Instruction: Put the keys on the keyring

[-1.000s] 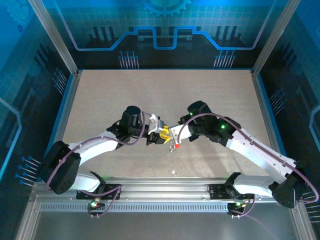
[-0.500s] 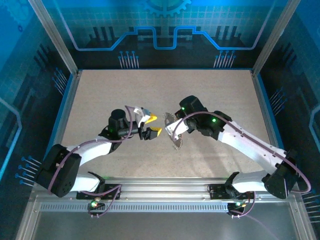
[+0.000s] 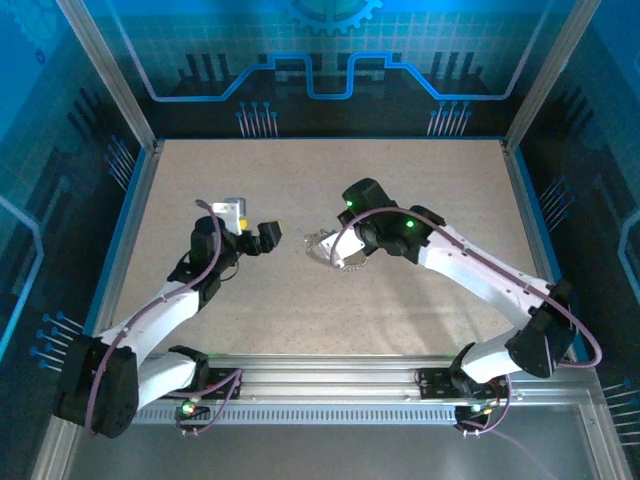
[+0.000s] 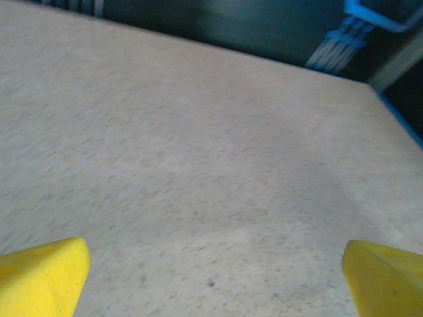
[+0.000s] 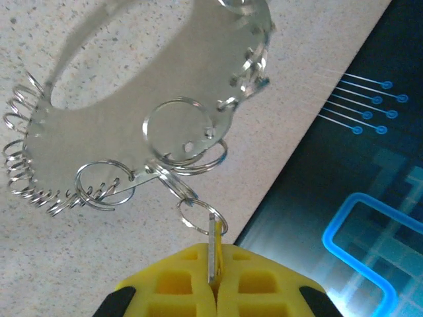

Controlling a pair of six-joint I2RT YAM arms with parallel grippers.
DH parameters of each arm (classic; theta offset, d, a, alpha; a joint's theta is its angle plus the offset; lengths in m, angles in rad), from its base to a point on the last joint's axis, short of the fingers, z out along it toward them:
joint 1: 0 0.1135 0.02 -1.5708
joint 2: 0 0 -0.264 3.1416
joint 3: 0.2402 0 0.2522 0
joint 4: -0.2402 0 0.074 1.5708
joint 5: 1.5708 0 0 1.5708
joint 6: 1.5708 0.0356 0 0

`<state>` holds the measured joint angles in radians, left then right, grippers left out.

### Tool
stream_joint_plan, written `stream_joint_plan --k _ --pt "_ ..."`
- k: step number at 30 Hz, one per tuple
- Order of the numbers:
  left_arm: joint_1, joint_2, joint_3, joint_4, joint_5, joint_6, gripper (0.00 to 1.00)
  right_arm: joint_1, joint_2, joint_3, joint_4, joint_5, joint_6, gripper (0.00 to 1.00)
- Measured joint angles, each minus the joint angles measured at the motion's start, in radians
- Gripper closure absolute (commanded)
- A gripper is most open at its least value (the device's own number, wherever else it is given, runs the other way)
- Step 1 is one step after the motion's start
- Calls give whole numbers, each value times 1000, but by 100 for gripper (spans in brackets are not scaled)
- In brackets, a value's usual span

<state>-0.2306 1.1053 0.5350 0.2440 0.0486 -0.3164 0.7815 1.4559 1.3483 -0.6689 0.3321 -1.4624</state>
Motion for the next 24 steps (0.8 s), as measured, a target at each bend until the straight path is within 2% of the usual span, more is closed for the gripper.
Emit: stream_joint_plan --k 3,8,18,24 --pt "35 1 48 -108 -43 -40 1 10 60 67 -49 -8 51 100" --pt "61 0 58 -182 -72 -69 1 55 199 217 -142 -12 160 100" --pt "69 -40 31 -191 -84 -78 1 102 386 421 -288 -45 298 100" --pt "74 -42 29 -190 -85 -77 1 109 431 478 -330 -52 326 100"
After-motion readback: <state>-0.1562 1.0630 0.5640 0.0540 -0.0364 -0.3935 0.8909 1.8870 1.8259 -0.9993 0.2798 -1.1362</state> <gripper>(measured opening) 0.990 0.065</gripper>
